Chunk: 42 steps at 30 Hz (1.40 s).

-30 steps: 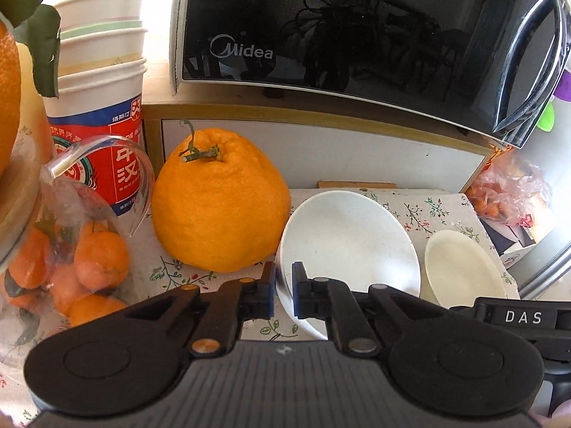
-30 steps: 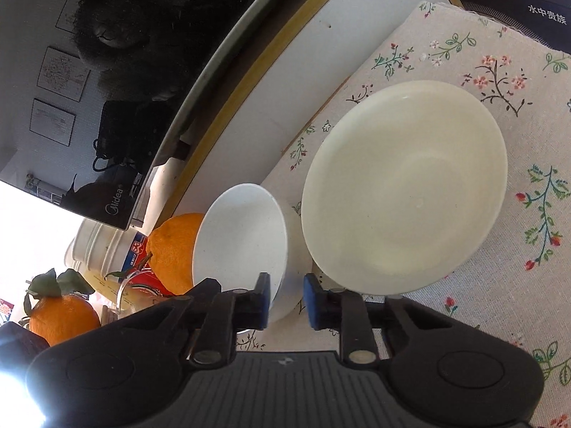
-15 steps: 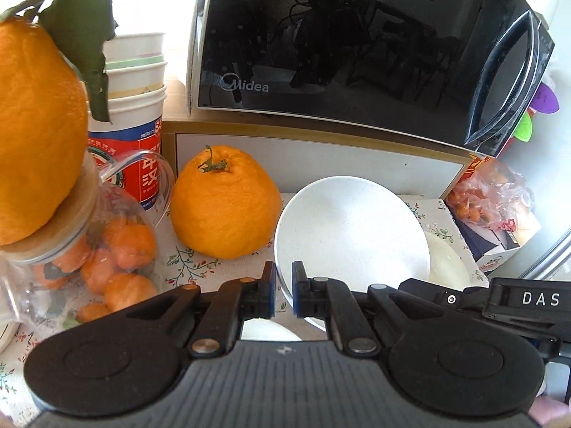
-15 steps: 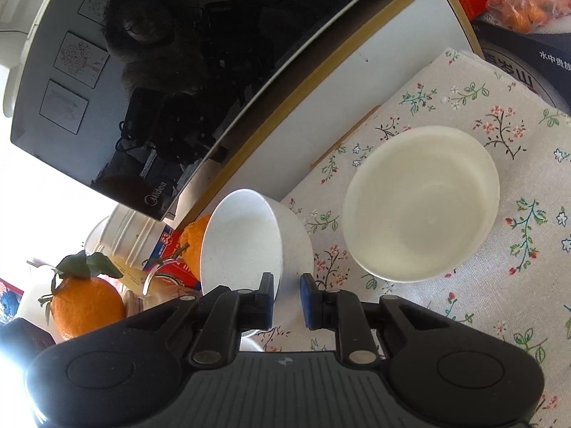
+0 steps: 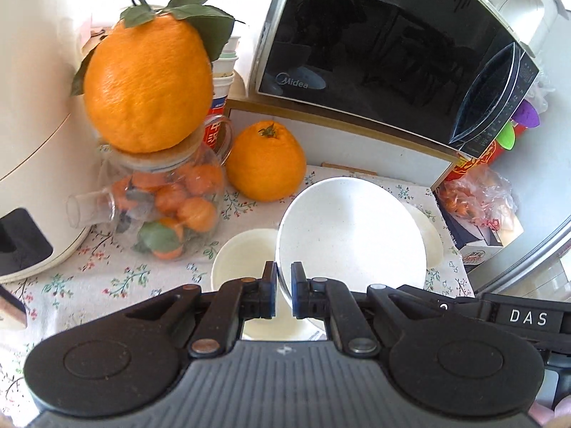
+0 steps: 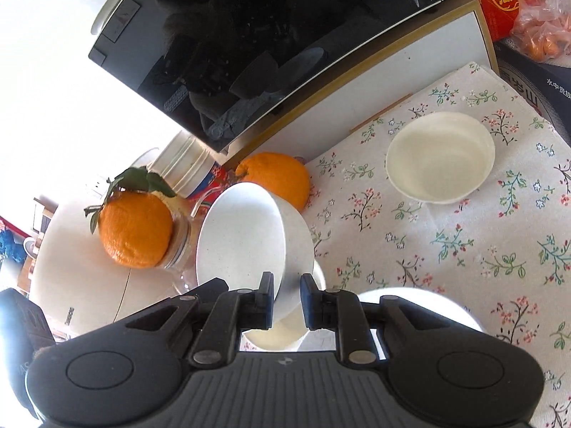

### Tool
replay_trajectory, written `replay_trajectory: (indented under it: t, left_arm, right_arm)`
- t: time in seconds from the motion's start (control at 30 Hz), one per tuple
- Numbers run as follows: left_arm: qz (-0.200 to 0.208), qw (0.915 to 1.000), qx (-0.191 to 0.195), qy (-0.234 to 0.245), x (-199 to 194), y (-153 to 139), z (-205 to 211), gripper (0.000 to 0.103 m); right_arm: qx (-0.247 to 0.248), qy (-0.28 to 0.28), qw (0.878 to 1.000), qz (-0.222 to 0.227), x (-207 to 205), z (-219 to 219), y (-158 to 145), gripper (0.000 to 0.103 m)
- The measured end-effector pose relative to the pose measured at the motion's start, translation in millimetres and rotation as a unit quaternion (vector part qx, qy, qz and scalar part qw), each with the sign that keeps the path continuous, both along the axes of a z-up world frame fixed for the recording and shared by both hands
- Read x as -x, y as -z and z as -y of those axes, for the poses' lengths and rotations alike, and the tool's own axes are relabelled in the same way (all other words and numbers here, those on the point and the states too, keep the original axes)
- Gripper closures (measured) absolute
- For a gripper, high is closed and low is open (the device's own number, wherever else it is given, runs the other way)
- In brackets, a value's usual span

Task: Organize plates and bowls
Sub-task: 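Lift the small white bowl with both tools and carry it over the larger white bowl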

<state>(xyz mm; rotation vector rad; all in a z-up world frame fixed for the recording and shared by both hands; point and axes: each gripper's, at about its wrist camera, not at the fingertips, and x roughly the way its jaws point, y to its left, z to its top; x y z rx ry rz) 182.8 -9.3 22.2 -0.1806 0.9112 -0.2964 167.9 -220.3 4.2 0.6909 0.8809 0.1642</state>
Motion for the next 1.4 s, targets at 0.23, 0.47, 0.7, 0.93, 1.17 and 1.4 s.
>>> replay_trajectory:
  t: [0.23,0.47,0.7,0.93,1.17,1.4]
  left_arm:
    - [-0.021,0.9996,0.005,-0.020,36.7,11.0,-31.8,0.095]
    - [-0.058,0.9977,0.016,-0.030,55.7,30.8,-65.9,0.096]
    - [-0.089,0.9957,0.005,-0.023,59.9,45.3,-85.6,0.095]
    - [-0.110,0.9937,-0.009,-0.021,58.4,57.0,-92.6,0.094]
    - [-0.115,0.9931,-0.020,-0.015,57.7,62.1,-90.6,0.094]
    - [-0.114,0.9933,-0.013,-0.011,56.3,61.1,-89.5,0.089]
  right_arm:
    - [0.002,-0.036,0.999,-0.023,26.2,-31.2,0.2,0.089]
    - [0.019,-0.093,0.995,-0.041,44.3,-64.9,16.6,0.087]
    - [0.019,-0.127,0.990,-0.057,47.9,-86.6,26.1,0.087]
    - [0.045,-0.158,0.984,-0.073,44.8,-105.8,38.2,0.087]
    - [0.053,-0.163,0.981,-0.088,44.3,-109.8,49.7,0.087]
    - [0.047,-0.162,0.982,-0.090,43.0,-109.7,50.6,0.084]
